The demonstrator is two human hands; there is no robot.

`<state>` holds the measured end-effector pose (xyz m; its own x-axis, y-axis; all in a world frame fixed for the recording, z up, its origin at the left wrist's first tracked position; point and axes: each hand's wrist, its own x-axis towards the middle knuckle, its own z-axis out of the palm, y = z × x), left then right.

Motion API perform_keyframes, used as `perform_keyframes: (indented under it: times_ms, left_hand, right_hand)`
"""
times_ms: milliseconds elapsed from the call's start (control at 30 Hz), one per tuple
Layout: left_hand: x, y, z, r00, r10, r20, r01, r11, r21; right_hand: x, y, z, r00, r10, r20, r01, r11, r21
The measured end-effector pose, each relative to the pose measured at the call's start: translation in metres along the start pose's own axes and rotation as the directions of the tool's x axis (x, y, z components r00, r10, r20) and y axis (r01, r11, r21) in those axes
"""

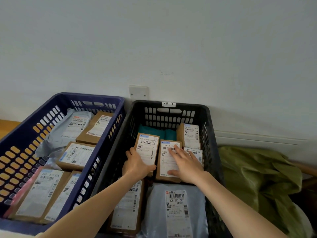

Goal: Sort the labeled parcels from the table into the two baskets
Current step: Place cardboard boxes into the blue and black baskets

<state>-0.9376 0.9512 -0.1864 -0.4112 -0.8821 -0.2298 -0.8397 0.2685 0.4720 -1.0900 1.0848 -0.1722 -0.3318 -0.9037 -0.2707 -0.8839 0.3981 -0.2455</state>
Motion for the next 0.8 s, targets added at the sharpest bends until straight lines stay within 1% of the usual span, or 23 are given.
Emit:
perform_keyframes:
  times_ms: [100, 267, 433, 533, 667, 800]
  left_hand:
    - [0.001, -0.004, 0.006, 1.0, -0.007, 0.027, 0.007, 1.0, 0.01]
    - [0.008, -0.01, 0.005, 0.997, 0.008, 0.075, -0.007, 1.0, -0.012]
    - [0.014, -0.021, 0.002, 0.989, 0.042, 0.142, -0.027, 0.994, -0.104]
    - [0.012, -0.024, 0.005, 0.987, 0.044, 0.154, -0.027, 0.994, -0.109]
    - [0.008, -0.029, 0.01, 0.986, 0.013, 0.164, 0.007, 0.993, -0.122]
    - [0.008, -0.03, 0.008, 0.984, 0.018, 0.177, 0.007, 0.991, -0.134]
  right_hand:
    - [0.0, -0.002, 0.001, 1.0, 0.021, -0.015, -0.02, 0.999, 0.029]
    - [0.002, -0.002, -0.001, 0.997, 0.021, 0.07, -0.023, 0.999, 0.029]
    - [0.003, -0.005, 0.006, 0.999, 0.036, 0.036, -0.036, 0.999, 0.01]
    - [0.001, -0.007, 0.012, 0.998, 0.059, 0.021, -0.059, 0.998, -0.013]
    - [0.0, -0.014, 0.022, 0.997, 0.082, 0.012, -0.081, 0.994, -0.069]
    - [0.002, -0.018, 0.02, 0.996, 0.09, 0.014, -0.089, 0.994, -0.064]
